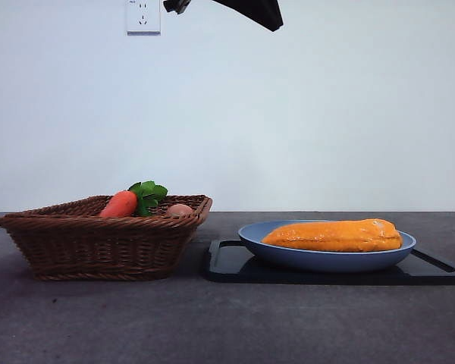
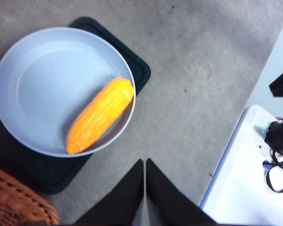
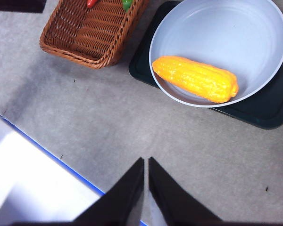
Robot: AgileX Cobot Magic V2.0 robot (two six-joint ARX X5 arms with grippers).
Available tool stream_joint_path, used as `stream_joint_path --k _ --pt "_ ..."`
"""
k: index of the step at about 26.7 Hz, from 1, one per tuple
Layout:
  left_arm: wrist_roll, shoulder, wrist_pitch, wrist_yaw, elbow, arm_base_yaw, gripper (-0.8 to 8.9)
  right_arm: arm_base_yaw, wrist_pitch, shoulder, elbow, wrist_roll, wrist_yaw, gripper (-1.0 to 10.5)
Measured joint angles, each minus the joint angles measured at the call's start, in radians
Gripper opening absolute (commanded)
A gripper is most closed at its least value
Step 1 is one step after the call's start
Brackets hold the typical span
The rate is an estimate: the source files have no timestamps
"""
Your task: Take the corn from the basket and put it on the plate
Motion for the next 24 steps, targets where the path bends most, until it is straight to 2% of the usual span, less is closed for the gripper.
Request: stream_joint_path --k 12,18,24 --pt "0.011 -0.001 0.111 0.0 0.0 0.016 0.08 0.0 0.0 0.0 0.0 0.0 0.0 0.0" --pt "0.098 -0.032 0.244 -0.014 0.0 0.127 0.08 0.0 0.004 0.0 0.0 0.0 0.0 0.0" --pt "0.162 -0.173 0.282 -0.009 0.0 0.233 0.08 0.0 0.004 0.0 0.0 0.0 0.0 0.0"
